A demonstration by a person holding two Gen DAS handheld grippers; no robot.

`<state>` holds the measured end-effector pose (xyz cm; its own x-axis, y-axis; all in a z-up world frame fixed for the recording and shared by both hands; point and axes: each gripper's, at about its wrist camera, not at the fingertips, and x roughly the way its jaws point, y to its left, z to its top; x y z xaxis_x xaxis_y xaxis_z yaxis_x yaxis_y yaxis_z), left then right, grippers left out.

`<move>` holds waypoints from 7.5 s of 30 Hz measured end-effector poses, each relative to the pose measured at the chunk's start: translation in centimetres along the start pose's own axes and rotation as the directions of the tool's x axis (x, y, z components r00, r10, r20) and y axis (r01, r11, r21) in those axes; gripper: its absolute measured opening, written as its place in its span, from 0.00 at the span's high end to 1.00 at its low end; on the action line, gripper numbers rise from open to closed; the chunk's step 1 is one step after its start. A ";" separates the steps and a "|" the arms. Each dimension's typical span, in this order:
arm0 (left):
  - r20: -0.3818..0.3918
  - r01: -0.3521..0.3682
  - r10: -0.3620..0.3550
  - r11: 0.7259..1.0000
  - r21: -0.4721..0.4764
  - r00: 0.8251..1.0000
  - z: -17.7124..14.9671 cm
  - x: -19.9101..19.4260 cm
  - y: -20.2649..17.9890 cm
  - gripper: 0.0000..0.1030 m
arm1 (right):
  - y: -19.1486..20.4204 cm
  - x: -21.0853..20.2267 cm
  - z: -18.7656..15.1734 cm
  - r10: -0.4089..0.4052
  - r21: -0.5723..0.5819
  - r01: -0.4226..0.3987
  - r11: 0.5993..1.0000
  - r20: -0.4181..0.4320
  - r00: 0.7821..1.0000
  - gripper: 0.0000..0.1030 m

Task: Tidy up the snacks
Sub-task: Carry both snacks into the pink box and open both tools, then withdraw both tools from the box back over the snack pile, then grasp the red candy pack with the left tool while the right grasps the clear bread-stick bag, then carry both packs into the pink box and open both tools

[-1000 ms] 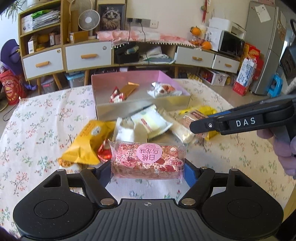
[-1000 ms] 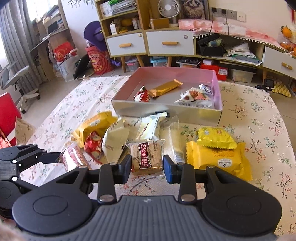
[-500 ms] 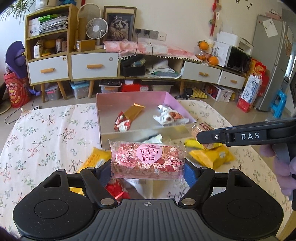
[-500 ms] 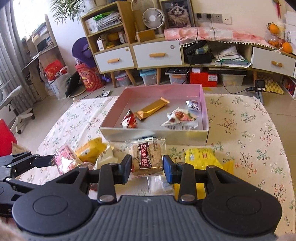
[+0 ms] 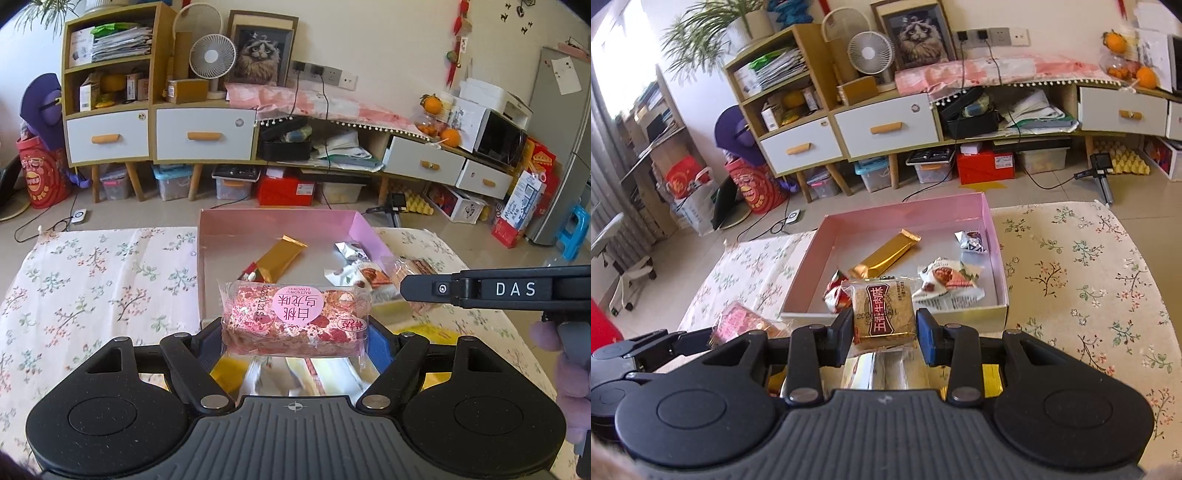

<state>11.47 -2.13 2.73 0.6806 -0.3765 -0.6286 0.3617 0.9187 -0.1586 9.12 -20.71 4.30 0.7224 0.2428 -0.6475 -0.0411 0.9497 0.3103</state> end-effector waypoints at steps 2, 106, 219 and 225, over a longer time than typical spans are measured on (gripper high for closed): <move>-0.008 -0.010 0.010 1.000 0.018 1.000 0.4 1.0 0.0 0.26 | -0.4 0.6 0.4 -0.001 0.030 0.001 1.000 -0.004 1.000 0.67; -0.034 -0.018 0.026 0.974 0.226 0.999 -10.9 -1.9 2.1 0.09 | 1.4 -0.9 -9.9 -0.026 -0.351 0.031 0.936 0.019 0.999 0.01; -0.123 0.008 -0.009 1.000 -0.011 0.992 -4.7 -2.7 2.2 0.73 | 0.8 0.3 -4.7 -0.009 -0.047 0.001 0.999 -0.168 0.986 0.83; -0.111 0.011 -0.015 0.999 -0.036 0.994 -3.0 -2.4 1.6 0.73 | 0.6 -0.1 -2.4 0.007 0.010 -0.006 1.000 -0.120 0.993 0.83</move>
<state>8.49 0.64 1.70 0.6001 -0.3750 -0.7066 0.3466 0.9180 -0.1928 7.34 -19.69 2.86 0.6342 0.2718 -0.7238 -0.0384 0.9461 0.3216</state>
